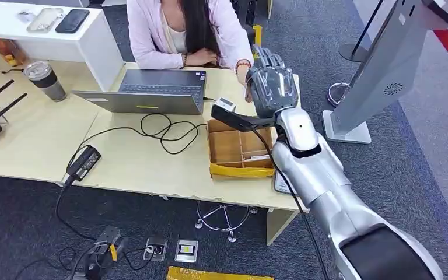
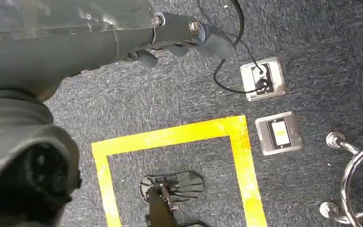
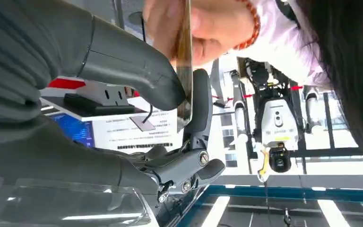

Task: Pass the card to the sensor for recognition and then transmit it.

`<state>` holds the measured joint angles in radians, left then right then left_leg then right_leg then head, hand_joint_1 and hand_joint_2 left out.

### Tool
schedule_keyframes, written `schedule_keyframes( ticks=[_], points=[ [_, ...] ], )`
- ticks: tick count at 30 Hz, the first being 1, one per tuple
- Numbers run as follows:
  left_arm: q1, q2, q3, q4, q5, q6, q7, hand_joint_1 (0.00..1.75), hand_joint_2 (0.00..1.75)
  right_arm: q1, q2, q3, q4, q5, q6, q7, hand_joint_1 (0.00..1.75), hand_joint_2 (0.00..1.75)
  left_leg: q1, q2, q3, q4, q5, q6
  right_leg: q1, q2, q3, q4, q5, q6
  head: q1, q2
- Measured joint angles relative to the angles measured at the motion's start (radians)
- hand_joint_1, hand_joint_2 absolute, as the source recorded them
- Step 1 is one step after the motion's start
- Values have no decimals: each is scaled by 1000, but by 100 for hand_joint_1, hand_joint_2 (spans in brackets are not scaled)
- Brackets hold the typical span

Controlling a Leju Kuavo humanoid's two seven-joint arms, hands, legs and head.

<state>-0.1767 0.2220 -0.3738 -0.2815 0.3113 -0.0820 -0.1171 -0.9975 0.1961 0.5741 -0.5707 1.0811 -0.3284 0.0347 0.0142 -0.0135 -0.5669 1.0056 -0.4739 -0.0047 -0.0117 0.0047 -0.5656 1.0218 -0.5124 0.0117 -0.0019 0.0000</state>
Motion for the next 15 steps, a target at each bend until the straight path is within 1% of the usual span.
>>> schedule_keyframes(
  ticks=[3,4,5,11,15],
  points=[
    [0,0,0,0,0,-1,0,0,0,0,2,0,0,2,7,0,175,175,0,0,0,0,0,0,0,0,0,0,0,0,0,0],
    [0,0,0,0,0,-1,0,0,0,0,2,0,0,3,9,1,129,175,0,0,0,0,0,0,0,0,0,0,0,0,0,0],
    [0,0,0,0,0,-1,0,0,0,0,2,0,0,4,11,2,0,0,0,0,0,0,0,0,0,0,0,0,0,0,0,0],
    [0,0,1,0,0,-6,0,0,0,0,3,1,0,38,67,16,0,0,0,0,0,0,0,0,0,0,0,0,0,0,0,0],
    [2,1,2,1,-5,-14,0,0,0,-1,4,1,0,50,84,23,0,0,0,0,0,0,0,0,0,0,0,0,0,0,0,0]
  ],
)
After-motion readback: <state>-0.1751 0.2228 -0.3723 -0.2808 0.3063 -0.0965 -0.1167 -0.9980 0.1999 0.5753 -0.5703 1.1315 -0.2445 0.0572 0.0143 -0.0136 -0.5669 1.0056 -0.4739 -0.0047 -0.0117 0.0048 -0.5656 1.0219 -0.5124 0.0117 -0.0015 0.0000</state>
